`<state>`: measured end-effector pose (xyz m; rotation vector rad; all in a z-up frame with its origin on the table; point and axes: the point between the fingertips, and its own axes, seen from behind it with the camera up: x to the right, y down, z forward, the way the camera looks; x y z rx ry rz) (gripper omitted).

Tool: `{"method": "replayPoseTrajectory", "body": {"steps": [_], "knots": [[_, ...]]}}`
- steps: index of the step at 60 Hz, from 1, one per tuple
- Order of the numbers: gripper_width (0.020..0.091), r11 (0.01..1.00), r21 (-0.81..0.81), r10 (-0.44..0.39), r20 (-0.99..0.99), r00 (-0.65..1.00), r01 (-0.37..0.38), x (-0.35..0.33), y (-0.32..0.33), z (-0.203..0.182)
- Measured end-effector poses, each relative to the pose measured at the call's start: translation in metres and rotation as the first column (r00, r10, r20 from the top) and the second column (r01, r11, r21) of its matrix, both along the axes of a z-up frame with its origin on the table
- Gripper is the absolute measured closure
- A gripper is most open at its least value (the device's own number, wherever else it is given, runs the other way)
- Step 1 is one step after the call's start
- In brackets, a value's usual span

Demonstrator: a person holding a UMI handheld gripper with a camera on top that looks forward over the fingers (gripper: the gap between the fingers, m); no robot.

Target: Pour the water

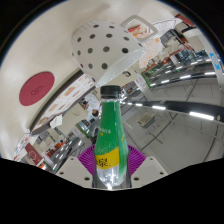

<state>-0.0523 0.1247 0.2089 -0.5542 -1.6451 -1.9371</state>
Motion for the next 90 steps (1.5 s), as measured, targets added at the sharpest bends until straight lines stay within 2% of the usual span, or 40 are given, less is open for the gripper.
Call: {"method": "replayPoseTrajectory", "body": {"steps": [5, 8, 11, 14, 18, 20, 21, 25, 28, 31, 36, 41, 52, 64, 66, 73, 77, 79, 82, 84, 90], "knots": [[0.0727, 0.999, -0.015, 0.029, -0.120, 0.992, -0.031, -0.003, -0.001, 0.001], [0.0725, 0.999, -0.004, 0.047, -0.302, 0.952, -0.050, -0.002, -0.002, 0.007], [0.0724, 0.998, 0.012, 0.053, -0.535, 0.843, -0.056, 0.004, -0.005, 0.014], [0.0725, 0.998, 0.014, 0.049, -0.778, 0.626, -0.061, 0.015, -0.004, 0.017], [0.0725, 0.997, 0.010, 0.025, -0.980, 0.197, -0.079, 0.012, -0.009, 0.002], [0.0724, 0.995, 0.028, 0.026, -0.999, -0.021, -0.096, 0.012, -0.012, -0.005], [0.0724, 0.992, 0.018, 0.003, -0.992, -0.123, -0.121, 0.018, -0.006, -0.010], [0.0725, 0.990, 0.002, -0.063, -0.885, -0.461, -0.140, 0.030, -0.001, -0.035], [0.0725, 0.988, -0.011, -0.109, -0.765, -0.635, -0.156, 0.008, -0.008, -0.063], [0.0725, 0.984, -0.037, -0.153, -0.674, -0.723, -0.174, 0.041, 0.002, -0.083], [0.0725, 0.987, -0.065, -0.154, -0.597, -0.788, -0.144, 0.047, 0.006, -0.117], [0.0722, 0.984, -0.083, -0.177, -0.554, -0.814, -0.157, 0.051, 0.006, -0.132], [0.0724, 0.985, -0.034, -0.156, -0.613, -0.774, -0.172, 0.042, 0.000, -0.129], [0.0716, 0.986, -0.060, -0.159, -0.634, -0.757, -0.156, 0.040, 0.002, -0.133], [0.0691, 0.986, -0.059, -0.158, -0.636, -0.755, -0.157, 0.039, 0.001, -0.132], [0.0537, 0.981, -0.102, -0.194, -0.641, -0.743, -0.168, 0.037, -0.004, -0.137], [0.0315, 0.970, -0.163, -0.244, -0.629, -0.738, -0.182, 0.037, -0.014, -0.147], [0.0239, 0.971, -0.159, -0.241, -0.632, -0.737, -0.180, 0.039, -0.020, -0.145], [0.0271, 0.977, -0.154, -0.213, -0.644, -0.735, -0.148, 0.046, -0.032, -0.142], [0.0262, 0.979, -0.156, -0.199, -0.644, -0.738, -0.128, 0.047, -0.046, -0.139], [0.0254, 0.979, -0.149, -0.205, -0.681, -0.703, -0.142, 0.040, -0.097, -0.120]]}}
